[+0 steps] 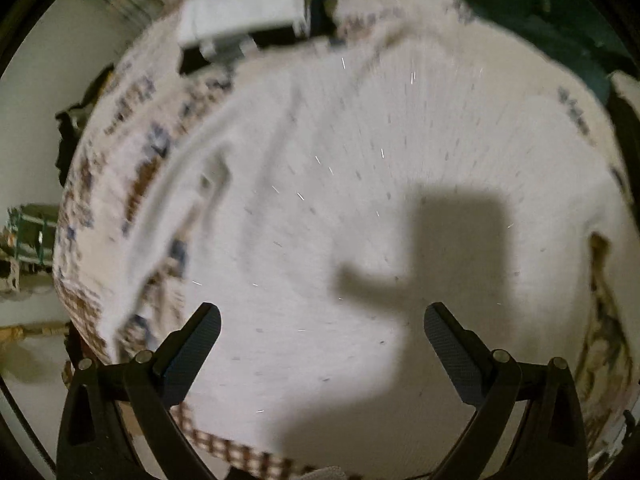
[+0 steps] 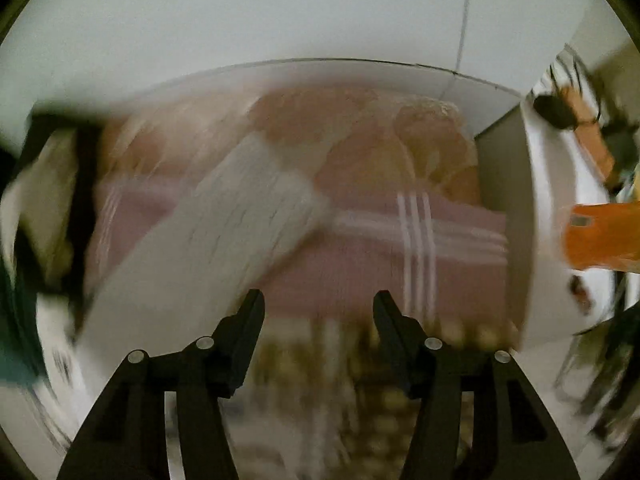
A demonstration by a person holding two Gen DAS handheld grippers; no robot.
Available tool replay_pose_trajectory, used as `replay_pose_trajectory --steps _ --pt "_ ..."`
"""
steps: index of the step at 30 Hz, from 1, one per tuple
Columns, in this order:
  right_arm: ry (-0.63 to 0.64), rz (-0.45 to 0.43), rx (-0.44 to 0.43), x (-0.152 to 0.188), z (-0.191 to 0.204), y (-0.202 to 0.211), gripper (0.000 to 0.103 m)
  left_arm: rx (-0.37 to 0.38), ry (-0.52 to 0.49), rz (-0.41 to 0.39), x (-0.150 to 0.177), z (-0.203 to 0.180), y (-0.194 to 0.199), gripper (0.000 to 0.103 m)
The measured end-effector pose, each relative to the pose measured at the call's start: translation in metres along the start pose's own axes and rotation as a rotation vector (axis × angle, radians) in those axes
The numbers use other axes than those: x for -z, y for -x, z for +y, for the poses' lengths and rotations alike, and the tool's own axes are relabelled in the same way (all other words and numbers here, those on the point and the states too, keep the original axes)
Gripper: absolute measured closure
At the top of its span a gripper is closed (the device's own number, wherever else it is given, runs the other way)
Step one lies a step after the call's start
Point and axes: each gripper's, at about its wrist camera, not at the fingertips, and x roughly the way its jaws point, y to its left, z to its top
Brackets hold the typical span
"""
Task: Fold small clothes
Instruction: 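Grasp the sweater's sleeve cuff with the right gripper and lift it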
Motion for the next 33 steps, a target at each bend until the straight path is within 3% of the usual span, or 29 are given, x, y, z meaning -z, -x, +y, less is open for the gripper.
replay_pose_trajectory --steps 5,7,8,9,12,17,26,29,33 --pt "-0.073 -0.022 -0.063 -0.036 -0.005 -0.055 0.042 -0.017 0.003 0.045 0.002 -0.027 -0.055 0.0" --pt "-0.036 -0.1 -0.065 -0.038 0.005 -0.058 0.043 -0.03 -0.007 0.045 0.004 -0.033 -0.07 0.0" --pt "0.02 -0.138 -0.073 -0.038 0.015 -0.06 0.048 -0.036 -0.009 0.046 0.004 -0.036 -0.076 0.0" --pt "0.06 -0.152 -0.072 -0.036 0.023 -0.062 0.066 -0.04 -0.007 0.046 0.004 -0.038 -0.08 0.0" --pt "0.166 -0.2 -0.042 -0.03 0.042 -0.066 0.087 -0.054 -0.01 0.032 0.007 -0.039 -0.085 0.0" --pt "0.216 -0.289 -0.024 -0.017 0.049 -0.054 0.09 -0.087 -0.043 -0.014 0.011 -0.04 -0.069 0.0" --pt "0.418 -0.427 -0.133 0.024 0.093 0.007 0.091 -0.178 -0.029 -0.082 0.003 -0.023 -0.04 0.0" --pt "0.456 -0.423 -0.132 0.037 0.11 0.016 0.092 -0.185 -0.022 -0.11 0.002 -0.022 -0.038 0.0" --pt "0.41 -0.368 -0.189 0.056 0.128 0.031 0.092 -0.184 -0.008 -0.1 0.001 -0.026 -0.047 0.0"
